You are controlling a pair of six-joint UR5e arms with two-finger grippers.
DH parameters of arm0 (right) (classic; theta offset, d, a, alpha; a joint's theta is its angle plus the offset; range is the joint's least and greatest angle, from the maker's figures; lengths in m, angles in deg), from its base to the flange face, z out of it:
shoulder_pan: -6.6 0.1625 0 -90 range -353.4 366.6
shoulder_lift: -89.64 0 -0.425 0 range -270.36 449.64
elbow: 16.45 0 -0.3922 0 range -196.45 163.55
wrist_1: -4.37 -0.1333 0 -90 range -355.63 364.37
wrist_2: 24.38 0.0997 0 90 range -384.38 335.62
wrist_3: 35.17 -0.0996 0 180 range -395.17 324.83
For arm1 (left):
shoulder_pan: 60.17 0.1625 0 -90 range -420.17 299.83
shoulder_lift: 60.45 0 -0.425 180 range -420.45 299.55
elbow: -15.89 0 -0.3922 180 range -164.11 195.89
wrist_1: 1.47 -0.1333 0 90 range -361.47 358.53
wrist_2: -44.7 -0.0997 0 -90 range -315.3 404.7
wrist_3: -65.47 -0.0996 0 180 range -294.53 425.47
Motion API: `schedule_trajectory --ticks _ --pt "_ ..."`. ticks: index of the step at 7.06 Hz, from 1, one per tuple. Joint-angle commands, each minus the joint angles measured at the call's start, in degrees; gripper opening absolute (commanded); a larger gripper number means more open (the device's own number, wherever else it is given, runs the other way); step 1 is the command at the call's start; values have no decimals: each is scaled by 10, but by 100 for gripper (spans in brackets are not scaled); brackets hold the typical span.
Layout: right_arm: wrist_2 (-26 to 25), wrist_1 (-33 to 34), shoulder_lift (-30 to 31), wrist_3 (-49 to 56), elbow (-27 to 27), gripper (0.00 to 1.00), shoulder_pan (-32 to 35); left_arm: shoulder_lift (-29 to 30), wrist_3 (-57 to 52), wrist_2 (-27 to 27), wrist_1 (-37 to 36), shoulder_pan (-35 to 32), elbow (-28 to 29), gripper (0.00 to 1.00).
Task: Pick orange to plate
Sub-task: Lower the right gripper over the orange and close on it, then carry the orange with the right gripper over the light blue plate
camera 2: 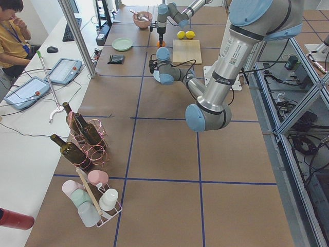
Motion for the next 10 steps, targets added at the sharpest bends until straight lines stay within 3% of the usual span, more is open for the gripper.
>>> schedule_trajectory --ticks 1,2,3,4,5,6,8,10 --pt "-10 0 0 -1 2 85 -3 -1 1 0 0 -1 -7 99" --pt "-10 0 0 -4 0 45 -3 -1 1 0 0 -1 -7 99" --pt "-10 0 -1 -4 -8 13 -3 -1 1 0 0 -1 -7 99" --pt "-9 0 -2 -4 -30 0 -3 -1 1 0 0 -1 -7 99" --pt "-5 9 -18 -14 -70 0 -5 -1 1 0 -1 -1 -17 99" --pt "-6 11 -60 -98 -76 0 -35 -2 1 0 0 -1 -21 99" --pt "-109 13 -174 -238 -29 0 -152 -2 1 1 0 -12 -44 99" --pt "-136 7 -251 -277 52 1 -180 -53 1 5 2 -30 -121 99"
